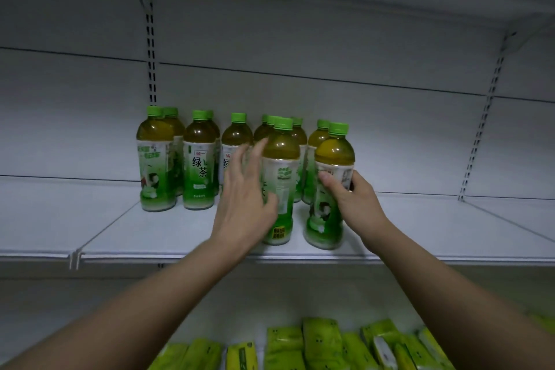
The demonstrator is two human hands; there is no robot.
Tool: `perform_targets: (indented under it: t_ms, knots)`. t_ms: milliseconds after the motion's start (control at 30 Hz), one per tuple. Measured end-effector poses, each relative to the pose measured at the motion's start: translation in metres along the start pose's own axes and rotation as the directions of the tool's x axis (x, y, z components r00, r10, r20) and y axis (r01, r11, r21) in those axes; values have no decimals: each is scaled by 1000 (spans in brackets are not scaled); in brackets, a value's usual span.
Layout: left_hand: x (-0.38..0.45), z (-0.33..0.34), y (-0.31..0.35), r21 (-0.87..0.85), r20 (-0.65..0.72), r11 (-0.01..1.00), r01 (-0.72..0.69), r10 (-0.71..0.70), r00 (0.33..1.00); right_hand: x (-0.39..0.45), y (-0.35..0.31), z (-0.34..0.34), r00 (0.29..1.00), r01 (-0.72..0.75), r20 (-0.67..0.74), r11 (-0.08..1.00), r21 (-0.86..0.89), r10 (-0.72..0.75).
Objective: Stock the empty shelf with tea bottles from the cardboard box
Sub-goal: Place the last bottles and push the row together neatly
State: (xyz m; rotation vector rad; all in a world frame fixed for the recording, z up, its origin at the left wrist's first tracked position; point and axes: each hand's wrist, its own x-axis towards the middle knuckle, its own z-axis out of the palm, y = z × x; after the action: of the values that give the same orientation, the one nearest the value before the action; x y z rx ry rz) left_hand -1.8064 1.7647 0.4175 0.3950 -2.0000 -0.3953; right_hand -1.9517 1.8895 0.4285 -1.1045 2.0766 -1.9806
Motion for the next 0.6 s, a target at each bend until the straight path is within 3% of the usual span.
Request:
perform_targets:
  t_ms: [67,133,267,600]
  knots:
    - [-11,9,-7,-130,83,975,179,-169,982,1,0,-4,999,-2,37,1000,-6,2]
    - [-20,16,-12,-136,183,960,245,-219,958,1,2,-8,995,-11,98,999,-44,15]
    - [-28,26,-8,-59,191,965,257,-242,951,-3,13,-19,980,-47,179,981,-187,81]
    - [1,84,7,23,169,953,302,-302,938,26,38,-19,999,-24,37,970,-242,34]
